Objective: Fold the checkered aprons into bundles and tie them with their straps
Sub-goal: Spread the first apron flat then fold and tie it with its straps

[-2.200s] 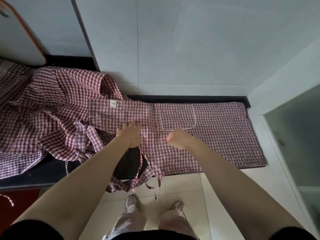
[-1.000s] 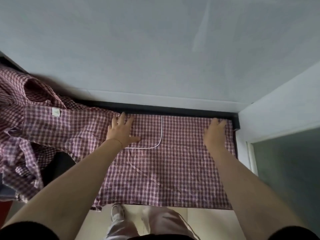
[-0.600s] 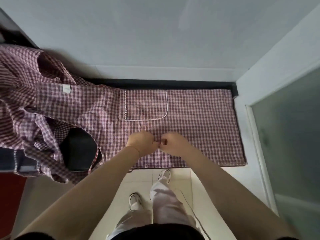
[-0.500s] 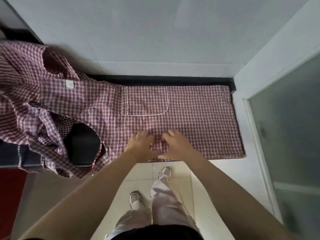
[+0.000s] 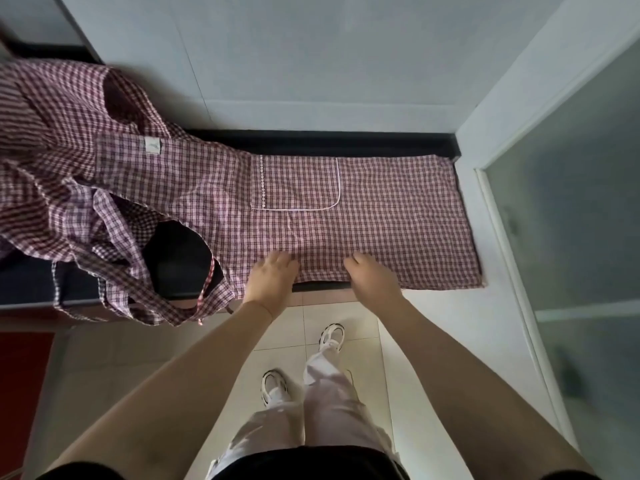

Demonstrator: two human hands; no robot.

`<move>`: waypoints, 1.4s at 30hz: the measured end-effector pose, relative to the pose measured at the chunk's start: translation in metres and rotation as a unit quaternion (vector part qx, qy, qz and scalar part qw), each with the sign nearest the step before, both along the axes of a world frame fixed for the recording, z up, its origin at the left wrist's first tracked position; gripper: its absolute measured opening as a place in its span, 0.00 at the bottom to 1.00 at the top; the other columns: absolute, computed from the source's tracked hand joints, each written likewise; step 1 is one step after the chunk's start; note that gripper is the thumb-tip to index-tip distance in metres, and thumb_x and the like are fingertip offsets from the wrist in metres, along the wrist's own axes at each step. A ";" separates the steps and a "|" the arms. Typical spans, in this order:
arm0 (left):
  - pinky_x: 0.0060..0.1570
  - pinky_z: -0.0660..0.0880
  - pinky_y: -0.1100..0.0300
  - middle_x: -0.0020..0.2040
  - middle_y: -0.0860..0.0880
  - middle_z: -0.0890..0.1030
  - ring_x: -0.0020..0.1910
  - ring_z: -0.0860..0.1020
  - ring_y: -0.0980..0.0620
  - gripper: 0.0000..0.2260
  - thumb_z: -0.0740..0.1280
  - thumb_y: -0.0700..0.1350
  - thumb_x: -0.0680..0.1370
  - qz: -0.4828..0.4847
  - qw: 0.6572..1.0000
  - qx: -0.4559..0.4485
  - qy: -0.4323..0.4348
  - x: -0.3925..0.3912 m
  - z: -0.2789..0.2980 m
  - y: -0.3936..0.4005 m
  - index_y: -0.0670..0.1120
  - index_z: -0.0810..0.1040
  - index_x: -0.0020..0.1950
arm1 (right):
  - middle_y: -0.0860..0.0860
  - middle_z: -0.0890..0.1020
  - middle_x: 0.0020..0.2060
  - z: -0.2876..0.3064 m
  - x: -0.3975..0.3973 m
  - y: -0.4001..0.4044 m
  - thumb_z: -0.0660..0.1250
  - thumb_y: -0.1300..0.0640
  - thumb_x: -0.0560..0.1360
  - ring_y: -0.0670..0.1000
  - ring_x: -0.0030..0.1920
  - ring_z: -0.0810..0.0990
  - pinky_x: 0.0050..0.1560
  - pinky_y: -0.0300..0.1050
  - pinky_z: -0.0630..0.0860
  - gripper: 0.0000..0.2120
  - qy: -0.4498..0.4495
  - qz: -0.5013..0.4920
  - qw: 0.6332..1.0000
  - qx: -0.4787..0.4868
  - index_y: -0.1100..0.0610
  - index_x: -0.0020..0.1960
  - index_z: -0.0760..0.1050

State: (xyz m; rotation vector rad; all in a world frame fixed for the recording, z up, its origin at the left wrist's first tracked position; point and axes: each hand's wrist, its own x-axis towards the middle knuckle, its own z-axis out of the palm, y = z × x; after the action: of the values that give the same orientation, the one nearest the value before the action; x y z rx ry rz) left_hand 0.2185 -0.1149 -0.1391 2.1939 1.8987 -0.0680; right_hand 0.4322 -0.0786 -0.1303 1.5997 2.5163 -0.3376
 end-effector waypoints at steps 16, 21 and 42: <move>0.44 0.73 0.59 0.39 0.46 0.75 0.42 0.75 0.49 0.05 0.62 0.36 0.80 0.188 0.961 -0.191 0.067 -0.045 0.117 0.129 0.38 0.78 0.48 | 0.54 0.80 0.53 0.106 0.044 0.124 0.62 0.59 0.81 0.55 0.55 0.79 0.56 0.47 0.75 0.08 -0.212 -0.189 0.958 -0.042 0.58 0.59 0.76; 0.43 0.73 0.58 0.44 0.44 0.79 0.42 0.76 0.48 0.07 0.62 0.36 0.80 0.255 0.950 -0.178 0.032 -0.045 0.111 0.176 0.37 0.79 0.49 | 0.51 0.73 0.38 0.090 0.049 0.179 0.59 0.58 0.82 0.52 0.42 0.75 0.50 0.48 0.76 0.09 -0.101 -0.235 0.966 -0.034 0.60 0.53 0.76; 0.46 0.74 0.51 0.61 0.45 0.73 0.60 0.73 0.45 0.13 0.64 0.46 0.79 0.209 0.969 -0.115 0.063 -0.053 0.022 0.256 0.44 0.75 0.62 | 0.56 0.73 0.63 0.005 0.078 0.294 0.68 0.55 0.77 0.56 0.63 0.73 0.68 0.58 0.66 0.14 -0.130 -0.133 0.982 -0.033 0.54 0.62 0.76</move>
State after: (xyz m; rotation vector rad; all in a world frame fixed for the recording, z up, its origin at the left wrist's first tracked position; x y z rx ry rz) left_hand 0.1651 0.1412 -0.1175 1.6409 2.2523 -0.3397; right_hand 0.5103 0.2157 -0.1258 1.8257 2.0847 -0.2206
